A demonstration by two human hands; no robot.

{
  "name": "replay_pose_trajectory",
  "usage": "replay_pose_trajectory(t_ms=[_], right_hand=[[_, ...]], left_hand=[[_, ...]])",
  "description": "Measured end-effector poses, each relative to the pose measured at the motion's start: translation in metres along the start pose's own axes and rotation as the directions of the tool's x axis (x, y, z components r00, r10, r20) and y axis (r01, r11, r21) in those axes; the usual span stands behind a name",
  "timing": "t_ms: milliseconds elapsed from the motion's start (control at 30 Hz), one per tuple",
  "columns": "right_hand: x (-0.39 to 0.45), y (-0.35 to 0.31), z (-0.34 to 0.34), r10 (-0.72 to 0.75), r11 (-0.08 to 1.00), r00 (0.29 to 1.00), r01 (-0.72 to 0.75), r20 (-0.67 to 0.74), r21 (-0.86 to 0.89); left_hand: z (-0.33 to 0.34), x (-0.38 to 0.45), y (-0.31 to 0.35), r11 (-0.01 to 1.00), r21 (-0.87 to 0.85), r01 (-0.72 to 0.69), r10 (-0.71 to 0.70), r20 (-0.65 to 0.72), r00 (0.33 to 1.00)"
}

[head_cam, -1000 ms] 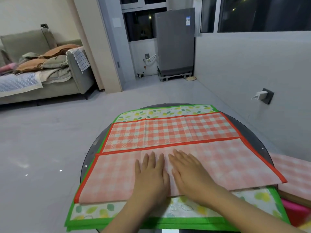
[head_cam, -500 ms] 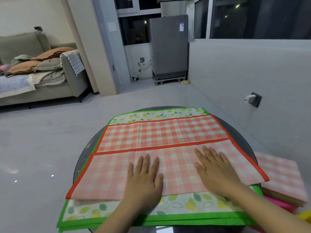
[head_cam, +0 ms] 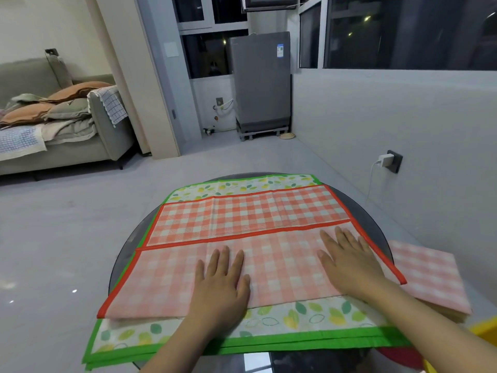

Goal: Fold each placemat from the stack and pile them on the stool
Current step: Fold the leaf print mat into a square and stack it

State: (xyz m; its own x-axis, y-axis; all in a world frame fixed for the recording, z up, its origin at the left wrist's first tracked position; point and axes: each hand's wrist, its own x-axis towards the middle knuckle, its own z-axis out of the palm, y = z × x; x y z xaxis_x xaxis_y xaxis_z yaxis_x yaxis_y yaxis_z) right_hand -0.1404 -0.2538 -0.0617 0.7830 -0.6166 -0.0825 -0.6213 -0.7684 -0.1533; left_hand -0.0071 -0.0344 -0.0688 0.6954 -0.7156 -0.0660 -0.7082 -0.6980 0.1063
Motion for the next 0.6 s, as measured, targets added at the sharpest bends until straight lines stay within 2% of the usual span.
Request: replay_pose_trajectory(t_ms=[167, 300, 433, 600], right_hand=[[-0.007, -0.047, -0.001, -0.213, 0.972, 0.976, 0.217, -0.051, 0.088], [-0.005, -0.083, 0.005, -0.352, 0.932, 0.935, 0.355, -0.044, 0.073], [-0.002, -0.099, 0.017, -0.365, 0.931, 0.930, 0.364, 0.028, 0.032], [-0.001, -0.099, 0.022, -0.371, 0.929, 0.928, 0.371, 0.020, 0.007]], left_hand=[[-0.002, 0.002, 0.002, 1.000, 0.003, 0.002, -0.002, 0.008, 1.000], [-0.001, 0.003, 0.001, 1.000, -0.003, 0.004, -0.004, -0.005, 1.000], [0.001, 0.004, -0.002, 0.999, -0.031, -0.024, 0.023, -0.028, 0.999], [0.003, 0.002, -0.033, 0.995, -0.065, -0.070, 0.065, -0.082, 0.994]])
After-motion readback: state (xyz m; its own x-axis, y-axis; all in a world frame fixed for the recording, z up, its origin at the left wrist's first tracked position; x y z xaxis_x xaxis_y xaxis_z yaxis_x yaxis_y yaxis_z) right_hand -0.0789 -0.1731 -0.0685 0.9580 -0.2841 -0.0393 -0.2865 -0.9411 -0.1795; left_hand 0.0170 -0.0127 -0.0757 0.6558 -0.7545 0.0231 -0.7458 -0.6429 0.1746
